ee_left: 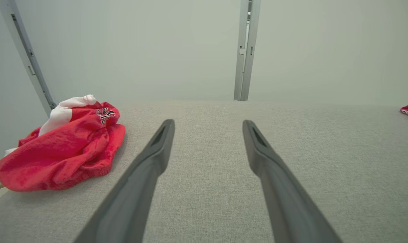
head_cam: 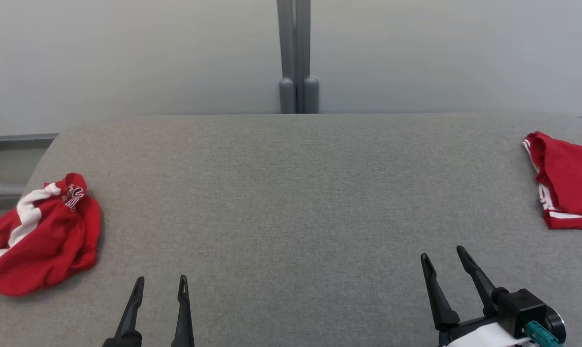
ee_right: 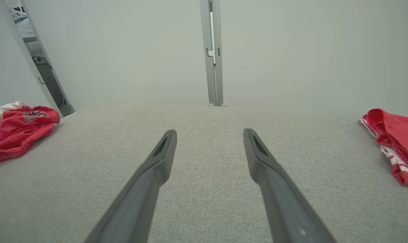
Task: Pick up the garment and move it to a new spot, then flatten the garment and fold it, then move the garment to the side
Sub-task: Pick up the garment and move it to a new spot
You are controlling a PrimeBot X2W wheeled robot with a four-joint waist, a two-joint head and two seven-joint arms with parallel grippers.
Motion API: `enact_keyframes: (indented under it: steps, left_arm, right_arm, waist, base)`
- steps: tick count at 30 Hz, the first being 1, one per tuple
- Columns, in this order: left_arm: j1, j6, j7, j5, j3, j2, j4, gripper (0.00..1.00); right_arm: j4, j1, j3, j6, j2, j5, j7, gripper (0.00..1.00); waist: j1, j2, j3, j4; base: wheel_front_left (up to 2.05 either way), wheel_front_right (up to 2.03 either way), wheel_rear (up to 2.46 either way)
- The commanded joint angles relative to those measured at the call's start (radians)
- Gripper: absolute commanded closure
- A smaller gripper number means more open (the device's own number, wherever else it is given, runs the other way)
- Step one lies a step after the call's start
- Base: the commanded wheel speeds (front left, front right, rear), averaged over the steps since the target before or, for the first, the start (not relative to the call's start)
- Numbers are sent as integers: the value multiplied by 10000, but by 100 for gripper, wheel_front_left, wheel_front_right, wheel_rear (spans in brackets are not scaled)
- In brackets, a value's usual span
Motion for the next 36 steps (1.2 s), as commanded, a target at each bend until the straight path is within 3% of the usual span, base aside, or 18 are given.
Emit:
enact_keyframes:
  steps: [1, 12, 19, 31, 36]
  left_arm:
    - [-10, 23, -25, 41, 42, 10, -19, 0]
    - [162, 57, -25, 30, 36, 11, -30, 0]
    - [213, 80, -25, -73, 178, 9, -134, 0]
    - [194, 718, -25, -458, 121, 8, -664, 0]
    - [-342, 691, -25, -503, 352, 11, -671, 0]
  right_arm:
    - [31, 95, 35, -18, 24, 17, -29, 0]
    - [-7, 0, 303, -16, 28, 10, -29, 0]
    - [28, -20, 385, -18, 60, 29, -31, 0]
    - [229, -554, 943, -18, -338, 136, -29, 0]
    - [133, -677, 926, -16, -611, 67, -29, 0]
  waist:
    - [1, 0, 30, 717]
    - [1, 0, 128, 3001]
    - [1, 0, 205, 4007]
    - [1, 0, 663, 4336]
    - [1, 0, 1038, 4346]
  base:
    - [0, 0, 0]
    - [0, 0, 0]
    - [0, 0, 0]
    - [0, 0, 0]
    - [0, 0, 0]
